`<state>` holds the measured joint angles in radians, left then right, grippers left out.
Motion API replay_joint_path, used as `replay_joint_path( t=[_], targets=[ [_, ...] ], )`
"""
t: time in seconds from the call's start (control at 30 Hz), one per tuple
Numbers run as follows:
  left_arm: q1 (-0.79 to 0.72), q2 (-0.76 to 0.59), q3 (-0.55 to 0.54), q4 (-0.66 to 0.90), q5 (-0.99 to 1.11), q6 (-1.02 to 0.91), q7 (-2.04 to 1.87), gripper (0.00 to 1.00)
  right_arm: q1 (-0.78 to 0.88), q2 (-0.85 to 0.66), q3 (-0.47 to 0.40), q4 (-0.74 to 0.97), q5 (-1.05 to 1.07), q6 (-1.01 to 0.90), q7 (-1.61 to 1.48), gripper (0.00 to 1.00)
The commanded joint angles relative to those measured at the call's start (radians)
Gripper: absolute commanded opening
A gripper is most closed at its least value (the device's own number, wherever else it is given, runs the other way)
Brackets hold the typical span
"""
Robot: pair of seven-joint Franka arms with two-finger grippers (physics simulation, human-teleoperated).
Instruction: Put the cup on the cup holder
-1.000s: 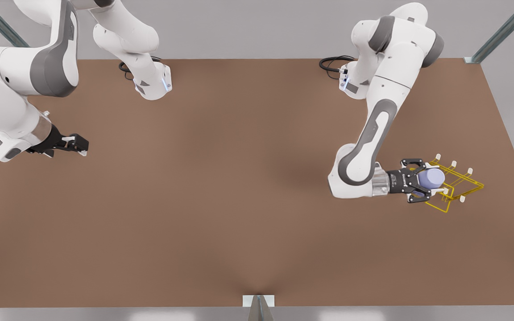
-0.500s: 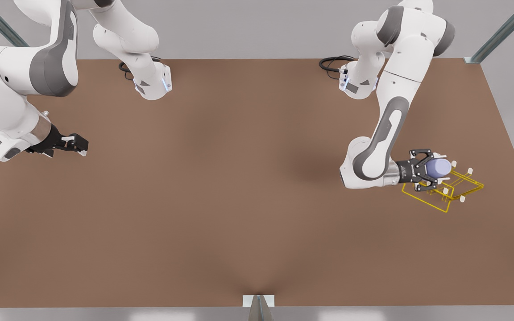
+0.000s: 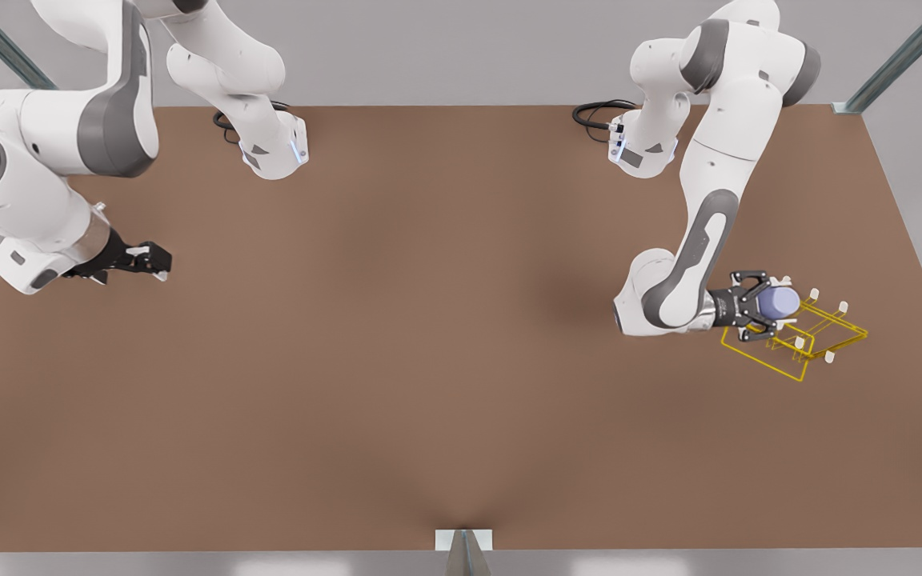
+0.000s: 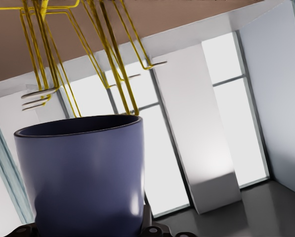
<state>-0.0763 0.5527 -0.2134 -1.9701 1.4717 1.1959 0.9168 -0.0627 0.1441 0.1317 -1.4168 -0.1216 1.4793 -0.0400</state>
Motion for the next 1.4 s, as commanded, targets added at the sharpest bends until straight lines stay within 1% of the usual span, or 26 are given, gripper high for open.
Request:
replay_joint_path(
  t=[0.0,0.3,0.63,1.17,1.2,1.37],
  targets=[
    [0.001,0.0,0.0,-0.009,-0.011,0.016,-0.223,0.78,-0.002,0.003,0.0,-0.001,-0.016,-0.002,0.003,1.0],
    [0.024,0.039,0.0,0.019,-0.01,0.071,-0.315,0.78,0.003,0.008,0.0,0.004,-0.026,0.004,0.005,1.0],
    [0.023,0.027,-0.001,0.034,-0.01,0.062,-0.3,0.78,0.001,0.014,0.0,0.006,-0.026,0.006,0.005,1.0],
    [0.058,0.079,0.006,0.046,0.038,0.09,-0.335,0.78,0.012,0.02,0.0,0.012,-0.05,0.007,0.003,1.0],
    [0.059,0.084,0.006,0.046,0.038,0.09,-0.337,1.0,0.007,0.023,0.0,0.032,-0.052,0.007,0.003,1.0],
    [0.058,0.082,0.006,0.046,0.036,0.085,-0.338,1.0,0.006,0.025,0.0,0.032,-0.052,0.007,0.003,1.0]
  ],
)
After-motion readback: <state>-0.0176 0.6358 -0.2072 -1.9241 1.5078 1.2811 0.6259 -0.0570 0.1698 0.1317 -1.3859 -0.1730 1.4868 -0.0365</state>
